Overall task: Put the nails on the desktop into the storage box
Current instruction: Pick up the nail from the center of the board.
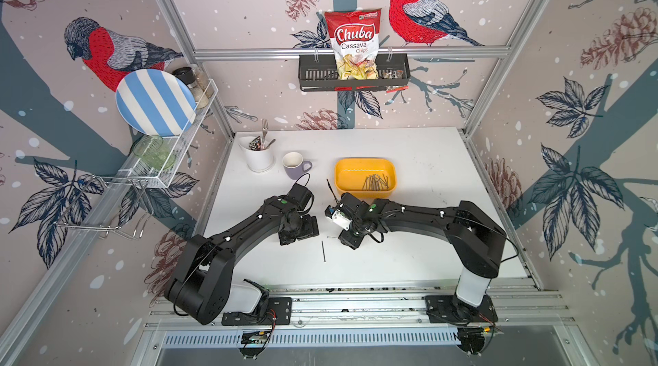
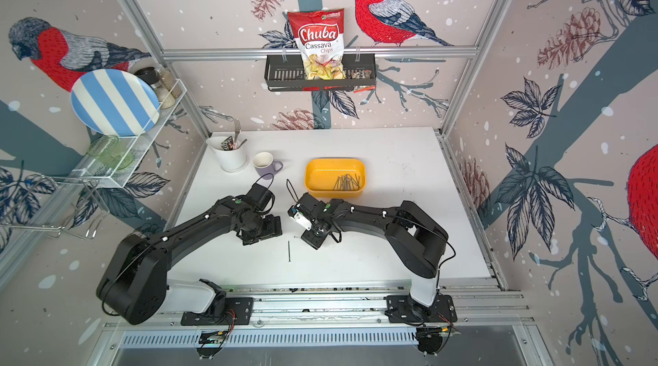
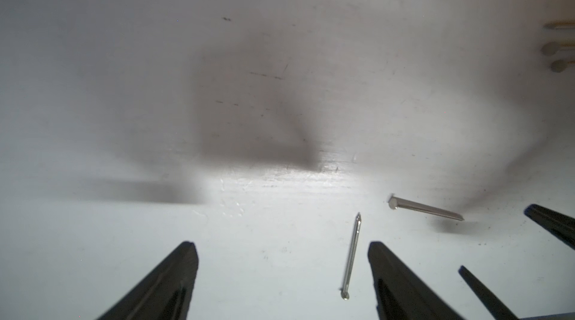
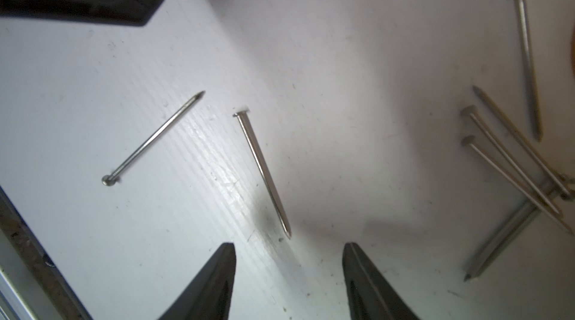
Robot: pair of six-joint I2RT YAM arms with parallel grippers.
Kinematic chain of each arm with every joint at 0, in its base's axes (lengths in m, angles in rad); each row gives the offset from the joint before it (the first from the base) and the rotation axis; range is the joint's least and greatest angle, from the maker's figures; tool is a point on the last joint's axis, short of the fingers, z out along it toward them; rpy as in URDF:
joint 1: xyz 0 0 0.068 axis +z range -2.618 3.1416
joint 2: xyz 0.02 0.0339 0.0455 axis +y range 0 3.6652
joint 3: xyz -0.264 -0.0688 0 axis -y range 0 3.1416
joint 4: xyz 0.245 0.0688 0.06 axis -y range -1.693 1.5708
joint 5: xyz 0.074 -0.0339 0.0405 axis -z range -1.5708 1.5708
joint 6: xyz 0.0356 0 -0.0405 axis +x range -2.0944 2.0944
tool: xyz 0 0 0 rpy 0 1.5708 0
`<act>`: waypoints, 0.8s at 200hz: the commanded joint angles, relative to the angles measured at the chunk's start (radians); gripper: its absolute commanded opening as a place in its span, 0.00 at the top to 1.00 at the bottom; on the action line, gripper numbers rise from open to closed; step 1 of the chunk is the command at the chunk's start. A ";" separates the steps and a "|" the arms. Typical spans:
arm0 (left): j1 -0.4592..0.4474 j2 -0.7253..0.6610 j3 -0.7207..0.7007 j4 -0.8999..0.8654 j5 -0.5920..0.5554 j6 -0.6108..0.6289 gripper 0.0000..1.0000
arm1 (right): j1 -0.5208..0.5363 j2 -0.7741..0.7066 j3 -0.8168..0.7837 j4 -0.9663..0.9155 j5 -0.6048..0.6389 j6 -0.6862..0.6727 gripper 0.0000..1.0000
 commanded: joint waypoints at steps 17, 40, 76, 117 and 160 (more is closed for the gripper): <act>0.038 -0.046 -0.028 0.011 -0.018 0.017 0.07 | 0.020 0.025 0.027 0.004 0.027 -0.023 0.39; 0.080 -0.039 -0.039 0.015 -0.012 0.032 0.05 | 0.011 0.046 0.037 0.006 0.033 -0.038 0.40; 0.159 -0.017 -0.028 0.026 0.021 0.062 0.05 | -0.022 0.077 0.057 0.028 -0.029 -0.068 0.40; 0.238 -0.024 -0.056 0.061 0.101 0.079 0.05 | -0.020 0.115 0.089 0.011 -0.072 -0.071 0.41; 0.265 -0.044 -0.061 0.060 0.122 0.118 0.05 | 0.015 0.187 0.132 -0.018 -0.070 -0.081 0.41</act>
